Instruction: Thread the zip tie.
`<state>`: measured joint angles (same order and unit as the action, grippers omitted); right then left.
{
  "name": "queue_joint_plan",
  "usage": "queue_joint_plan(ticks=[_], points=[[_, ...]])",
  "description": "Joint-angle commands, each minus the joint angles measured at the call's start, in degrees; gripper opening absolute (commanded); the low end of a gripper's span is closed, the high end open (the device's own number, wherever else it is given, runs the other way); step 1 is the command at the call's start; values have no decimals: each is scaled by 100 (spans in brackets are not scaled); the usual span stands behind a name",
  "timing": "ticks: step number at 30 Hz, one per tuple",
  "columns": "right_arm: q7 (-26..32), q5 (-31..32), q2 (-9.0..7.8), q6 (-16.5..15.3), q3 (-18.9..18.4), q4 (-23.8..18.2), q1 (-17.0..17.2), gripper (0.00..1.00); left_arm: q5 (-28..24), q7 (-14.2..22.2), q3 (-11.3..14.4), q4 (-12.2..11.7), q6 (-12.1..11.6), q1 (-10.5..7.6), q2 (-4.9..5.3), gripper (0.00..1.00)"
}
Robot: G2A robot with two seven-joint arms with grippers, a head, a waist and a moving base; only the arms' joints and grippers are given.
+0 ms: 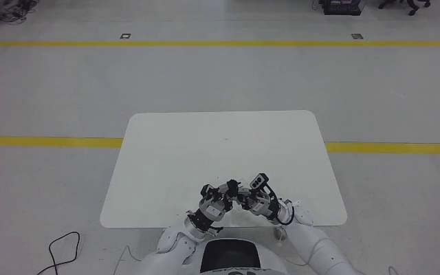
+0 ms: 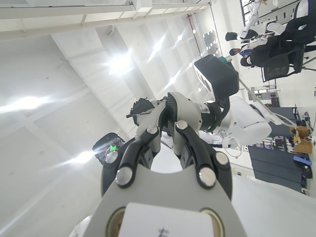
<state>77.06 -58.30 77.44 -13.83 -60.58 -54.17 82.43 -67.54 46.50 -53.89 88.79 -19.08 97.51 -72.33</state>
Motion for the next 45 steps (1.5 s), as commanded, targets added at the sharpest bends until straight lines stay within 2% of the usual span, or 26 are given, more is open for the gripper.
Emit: queue_joint_plan(ticks=[1,14,15,19,20,21,31,42,45], points=[[-3,3,2,1,3,13,-6,0,0,0,0,0,0,0,0,0],[-19,32,9,-10,11,48,-28,0,0,0,0,0,0,0,0,0],[-24,32,9,-13,9,48,-27,13,0,0,0,0,0,0,0,0],[-50,32,9,-25,-1,44,-21,46,0,0,0,0,0,0,0,0],[-58,36,8,-29,-5,45,-20,97,0,0,0,0,0,0,0,0],[-70,41,7,-35,-10,46,-19,100,0,0,0,0,0,0,0,0],[-256,-12,5,-365,-119,10,31,100,0,0,0,0,0,0,0,0],[-256,-12,5,-365,-119,10,31,100,0,0,0,0,0,0,0,0],[-505,330,-22,-565,-156,-213,74,100,23,-62,1,4,18,-14,0,0]])
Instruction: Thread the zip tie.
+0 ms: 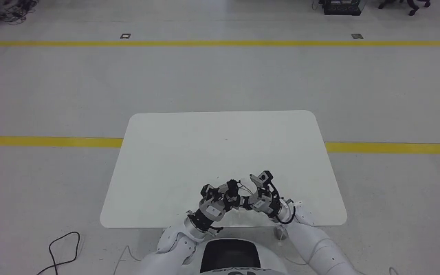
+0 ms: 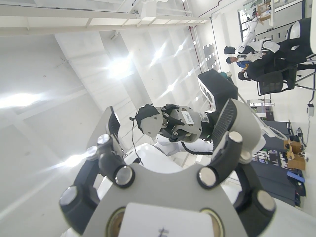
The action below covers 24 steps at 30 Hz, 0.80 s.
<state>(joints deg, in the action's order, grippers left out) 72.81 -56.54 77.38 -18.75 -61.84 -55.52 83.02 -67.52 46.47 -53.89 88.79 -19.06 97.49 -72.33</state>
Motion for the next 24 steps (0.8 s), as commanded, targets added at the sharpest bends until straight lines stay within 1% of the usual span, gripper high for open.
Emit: queue_joint_plan(ticks=[1,4,5,6,9,12,15,17,18,24], points=[[-153,375,-39,-73,-110,-181,15,100,102,-146,-2,17,27,-34,3,0],[-359,1141,-99,-73,-457,-745,212,100,226,-281,-34,77,47,-31,18,0],[-475,1503,-115,-73,-614,-1022,322,100,301,-328,-52,98,49,-23,27,0],[-549,1734,-120,-73,-713,-1223,421,100,347,-353,-63,117,57,-16,34,0],[-731,2358,-110,-73,-1004,-1835,721,100,560,-475,-115,172,63,10,62,0],[-837,2919,-80,-73,-1230,-2301,929,100,842,-608,-208,243,28,51,99,0],[-915,3334,-43,-73,-1383,-2603,1060,100,1256,-793,-318,305,-29,95,144,0],[-955,3551,-9,-73,-1474,-2758,1135,100,1341,-868,-388,399,-42,160,168,0],[-980,3666,9,-73,-1525,-2829,1168,100,1476,-912,-453,426,-42,183,187,0],[-1034,4024,90,-73,-1731,-3038,1271,100,1814,-1047,-691,595,-42,347,257,0]])
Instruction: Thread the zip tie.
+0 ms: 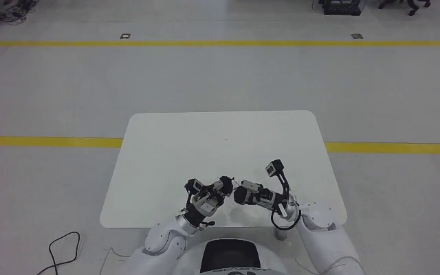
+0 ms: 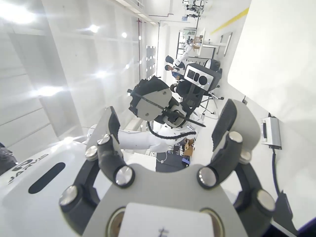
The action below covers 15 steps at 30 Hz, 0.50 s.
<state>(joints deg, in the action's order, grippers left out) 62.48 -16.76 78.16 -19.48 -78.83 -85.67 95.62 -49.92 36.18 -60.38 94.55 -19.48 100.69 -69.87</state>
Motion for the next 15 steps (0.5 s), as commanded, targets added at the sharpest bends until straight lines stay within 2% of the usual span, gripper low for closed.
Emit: queue_joint_plan(ticks=[1,5,9,15], points=[[-4,90,22,0,-63,-45,21,100,119,-40,-80,32,0,49,23,0],[-11,348,68,0,-195,-203,59,100,405,-174,-241,112,0,157,71,0],[-16,484,98,0,-274,-341,97,100,382,-184,-368,210,0,256,99,0],[-16,484,98,0,-274,-341,97,100,382,-184,-368,210,0,256,99,0]])
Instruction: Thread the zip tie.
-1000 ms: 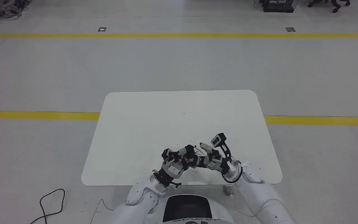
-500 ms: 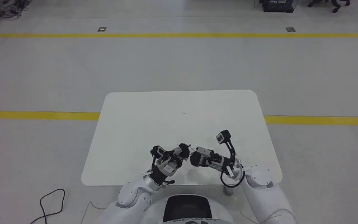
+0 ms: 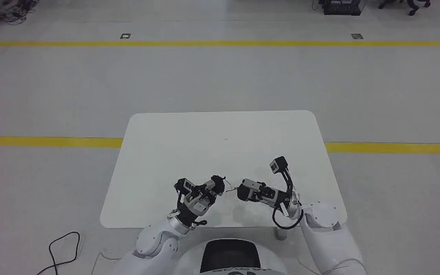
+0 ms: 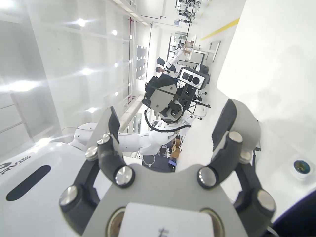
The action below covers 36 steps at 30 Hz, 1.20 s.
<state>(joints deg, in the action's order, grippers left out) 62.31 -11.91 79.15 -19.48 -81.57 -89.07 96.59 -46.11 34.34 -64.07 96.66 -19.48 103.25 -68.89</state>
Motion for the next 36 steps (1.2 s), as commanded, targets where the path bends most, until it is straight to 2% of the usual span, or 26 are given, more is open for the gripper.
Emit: queue_joint_plan(ticks=[1,5,7,15,21,27,31,36], points=[[1,0,0,0,0,0,0,100,1,-1,0,-1,0,0,0,0],[-98,90,-18,0,30,-50,-14,100,8,-85,-6,15,57,-51,2,0],[37,-6,-58,0,-64,-91,-48,100,39,-74,-64,18,86,-52,20,0],[971,-617,-193,0,-462,128,-326,100,76,9,-273,108,216,34,89,0],[1685,-625,-261,0,-575,255,-495,100,391,131,-351,196,385,61,148,0],[1733,-541,-339,0,-463,172,-487,100,736,172,-400,298,399,65,194,0],[1733,-596,-408,0,-400,100,-469,100,1171,357,-487,381,214,33,241,0],[1733,-596,-408,0,-400,100,-469,100,1171,357,-487,381,214,33,241,0]])
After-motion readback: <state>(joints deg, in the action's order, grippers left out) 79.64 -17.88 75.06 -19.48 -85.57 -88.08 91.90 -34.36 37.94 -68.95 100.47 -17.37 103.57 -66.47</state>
